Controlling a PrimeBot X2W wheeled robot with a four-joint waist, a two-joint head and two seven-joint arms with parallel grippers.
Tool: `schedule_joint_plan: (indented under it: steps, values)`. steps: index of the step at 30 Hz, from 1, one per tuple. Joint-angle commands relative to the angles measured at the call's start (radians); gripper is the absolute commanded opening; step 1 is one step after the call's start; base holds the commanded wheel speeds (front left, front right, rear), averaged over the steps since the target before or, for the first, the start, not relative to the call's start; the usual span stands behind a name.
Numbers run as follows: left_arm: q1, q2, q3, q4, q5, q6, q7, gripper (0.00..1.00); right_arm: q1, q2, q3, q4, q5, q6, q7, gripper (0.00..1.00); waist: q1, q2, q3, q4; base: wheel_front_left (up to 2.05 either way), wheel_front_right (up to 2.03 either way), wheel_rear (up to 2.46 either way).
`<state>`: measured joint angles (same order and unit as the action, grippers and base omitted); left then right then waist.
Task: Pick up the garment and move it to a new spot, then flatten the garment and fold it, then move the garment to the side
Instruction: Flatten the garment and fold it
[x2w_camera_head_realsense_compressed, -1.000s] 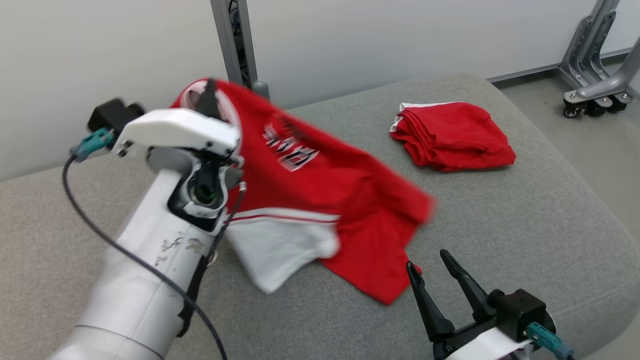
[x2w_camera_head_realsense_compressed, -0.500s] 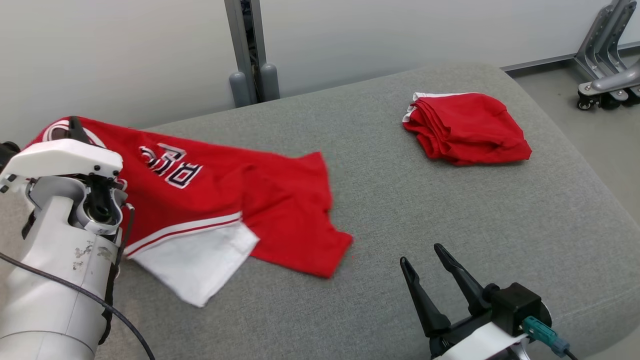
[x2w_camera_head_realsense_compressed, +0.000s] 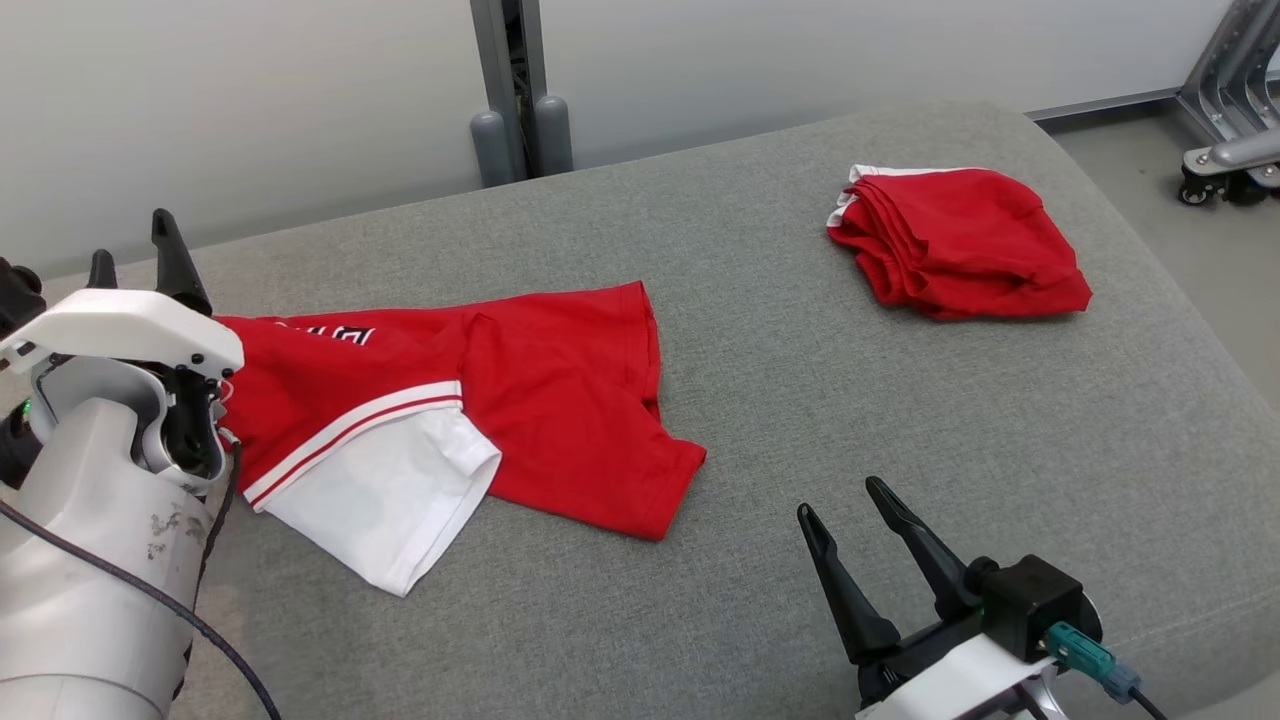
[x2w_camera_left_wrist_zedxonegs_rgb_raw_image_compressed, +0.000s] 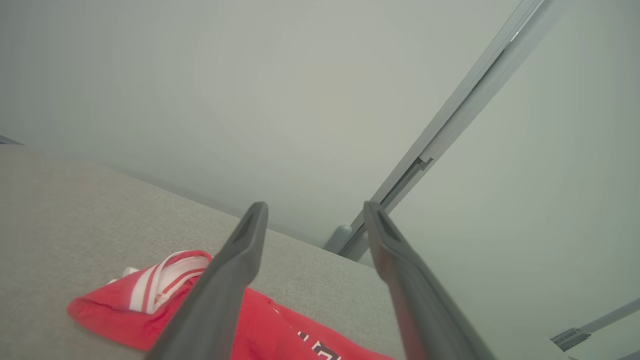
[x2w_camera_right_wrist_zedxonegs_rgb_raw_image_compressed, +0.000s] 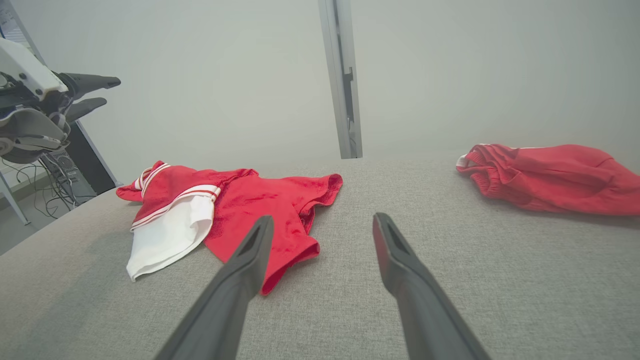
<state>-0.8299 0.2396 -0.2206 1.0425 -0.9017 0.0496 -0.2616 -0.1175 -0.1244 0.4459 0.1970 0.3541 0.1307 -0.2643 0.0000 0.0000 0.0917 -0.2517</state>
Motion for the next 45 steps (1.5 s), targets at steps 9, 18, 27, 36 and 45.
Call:
schedule_joint_plan:
  steps: [9,18,27,36,45]
  values:
    - [0.237,-0.006,0.147,-0.327,0.199,0.000,-0.003,1.00,0.024,0.003,-0.015,-0.007,-0.006,0.000,-0.001,1.00,0.0000,0.0000,-0.024,0.047,0.00,0.00,0.00]
    - [0.470,-0.108,0.176,-0.493,0.244,-0.006,-0.003,1.00,0.042,-0.001,-0.020,-0.008,-0.007,0.000,-0.001,1.00,0.0000,0.0000,-0.045,0.084,0.00,0.00,0.00]
    - [0.627,-0.173,0.097,-0.516,0.172,0.013,0.118,1.00,0.053,-0.008,-0.015,-0.005,-0.003,0.000,-0.001,1.00,0.0000,0.0000,-0.061,0.101,0.00,0.00,0.00]
    - [0.589,-0.185,-0.009,-0.408,0.115,0.042,0.234,1.00,0.035,-0.019,0.005,0.000,0.007,0.000,-0.001,1.00,0.0000,0.0000,-0.057,0.089,0.00,0.00,0.00]
    - [0.534,-0.184,-0.101,-0.280,0.178,0.070,0.211,0.96,0.030,-0.030,0.013,-0.002,0.011,0.000,-0.001,1.00,0.0000,0.0000,-0.050,0.052,0.00,0.00,0.00]
